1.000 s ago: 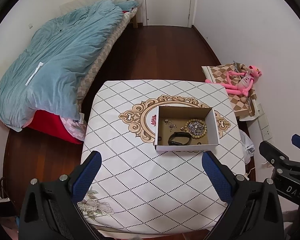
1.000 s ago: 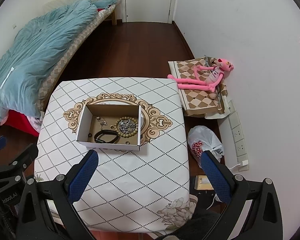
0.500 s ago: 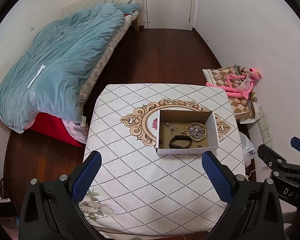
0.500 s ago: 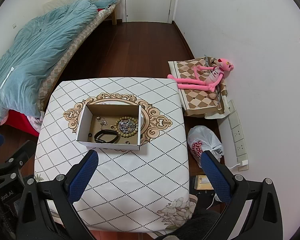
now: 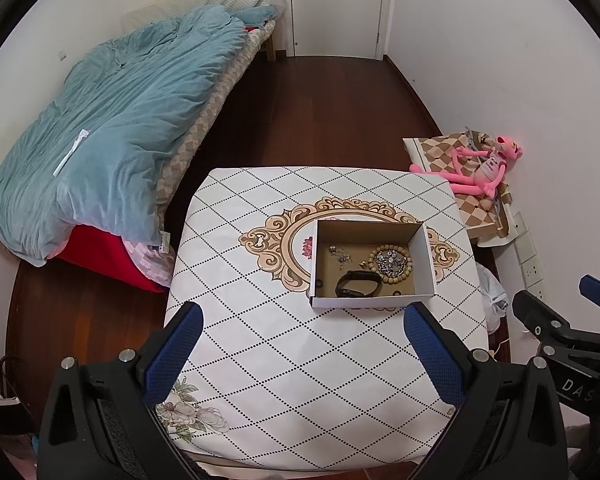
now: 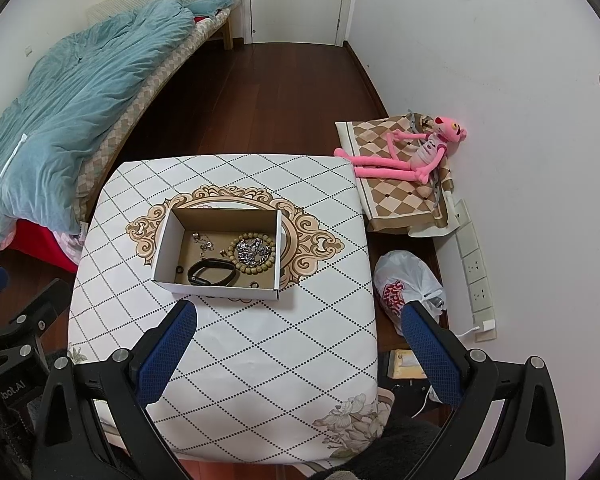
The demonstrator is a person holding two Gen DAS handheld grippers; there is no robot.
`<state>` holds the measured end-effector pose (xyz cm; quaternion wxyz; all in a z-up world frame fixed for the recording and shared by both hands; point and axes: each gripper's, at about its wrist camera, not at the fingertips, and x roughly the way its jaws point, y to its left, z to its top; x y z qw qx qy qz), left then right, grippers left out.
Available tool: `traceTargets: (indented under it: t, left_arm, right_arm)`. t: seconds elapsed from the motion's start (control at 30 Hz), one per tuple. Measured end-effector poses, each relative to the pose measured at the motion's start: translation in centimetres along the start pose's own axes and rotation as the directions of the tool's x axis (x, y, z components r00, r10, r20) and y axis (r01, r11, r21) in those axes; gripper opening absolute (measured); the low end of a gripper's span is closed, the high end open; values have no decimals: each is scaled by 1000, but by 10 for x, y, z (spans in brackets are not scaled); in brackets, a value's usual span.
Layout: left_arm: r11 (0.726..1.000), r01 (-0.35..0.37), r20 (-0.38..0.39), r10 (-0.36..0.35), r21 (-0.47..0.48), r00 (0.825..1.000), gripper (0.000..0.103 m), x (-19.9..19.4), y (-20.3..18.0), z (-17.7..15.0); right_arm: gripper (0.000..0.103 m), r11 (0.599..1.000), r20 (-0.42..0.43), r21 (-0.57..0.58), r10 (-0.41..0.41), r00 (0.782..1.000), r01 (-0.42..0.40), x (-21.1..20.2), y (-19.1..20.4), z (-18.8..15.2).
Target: Organize jewelry
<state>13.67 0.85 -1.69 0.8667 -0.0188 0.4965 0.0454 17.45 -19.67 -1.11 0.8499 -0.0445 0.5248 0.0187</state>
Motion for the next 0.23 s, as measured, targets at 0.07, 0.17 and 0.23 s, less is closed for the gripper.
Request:
traceTargets:
  t: [0.07, 0.17, 0.23]
  left_arm:
    - [1000, -2, 1, 2, 0, 1000, 103, 0, 0, 1]
    - [1000, -5, 6, 5, -3, 1000, 103, 0, 1, 1]
    - [1000, -10, 17, 10, -5, 1000, 103, -2, 2, 1]
  right_arm:
    - [103, 1000, 1, 1, 0, 1000, 0, 0, 0, 0]
    - [103, 1000, 0, 1, 2, 1000, -2, 0, -1, 0]
    - [103, 1000, 0, 0, 1, 1000, -1, 0, 0, 0]
